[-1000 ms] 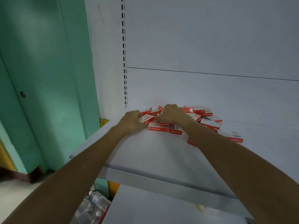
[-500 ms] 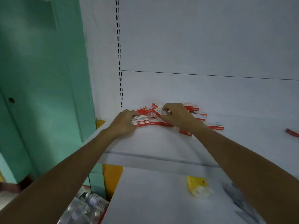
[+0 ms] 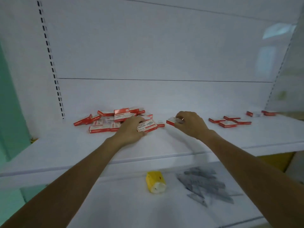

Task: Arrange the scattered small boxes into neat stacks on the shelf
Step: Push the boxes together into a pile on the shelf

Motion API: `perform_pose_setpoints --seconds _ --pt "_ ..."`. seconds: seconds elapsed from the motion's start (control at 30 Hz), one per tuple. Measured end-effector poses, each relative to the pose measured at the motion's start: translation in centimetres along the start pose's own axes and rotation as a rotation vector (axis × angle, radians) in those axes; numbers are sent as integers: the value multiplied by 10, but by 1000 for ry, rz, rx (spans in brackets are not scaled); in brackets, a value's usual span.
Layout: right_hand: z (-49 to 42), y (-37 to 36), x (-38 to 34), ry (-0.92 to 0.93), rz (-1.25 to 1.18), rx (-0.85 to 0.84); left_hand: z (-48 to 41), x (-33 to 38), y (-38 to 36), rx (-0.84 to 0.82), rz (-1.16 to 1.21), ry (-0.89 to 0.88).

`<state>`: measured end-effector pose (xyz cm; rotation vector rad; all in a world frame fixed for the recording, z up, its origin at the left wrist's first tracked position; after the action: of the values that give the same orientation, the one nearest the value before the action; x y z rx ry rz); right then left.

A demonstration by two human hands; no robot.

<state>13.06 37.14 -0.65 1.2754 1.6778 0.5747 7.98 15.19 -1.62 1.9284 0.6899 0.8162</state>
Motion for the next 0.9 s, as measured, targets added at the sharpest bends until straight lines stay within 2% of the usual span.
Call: perform_pose_setpoints --seconds 0.37,0.67,0.9 --pt "23 90 144 -126 87 41 -74 146 -70 -74 58 -139" --pt "10 157 277 -149 72 32 -131 262 -137 -90 90 -124" --pt "-4 171 324 -70 51 -53 -148 306 -153 -70 86 -71"
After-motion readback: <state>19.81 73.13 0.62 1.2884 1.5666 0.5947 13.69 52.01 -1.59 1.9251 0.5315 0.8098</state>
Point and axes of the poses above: each hand's wrist, its own z-axis away from the middle knuckle, its own y-axis out of the back of the hand, x = y × z, the point moved 1 cm from there along -z, towards the middle knuckle, and after that the axes turned 10 degrees about -z, right-handed, at the moved point
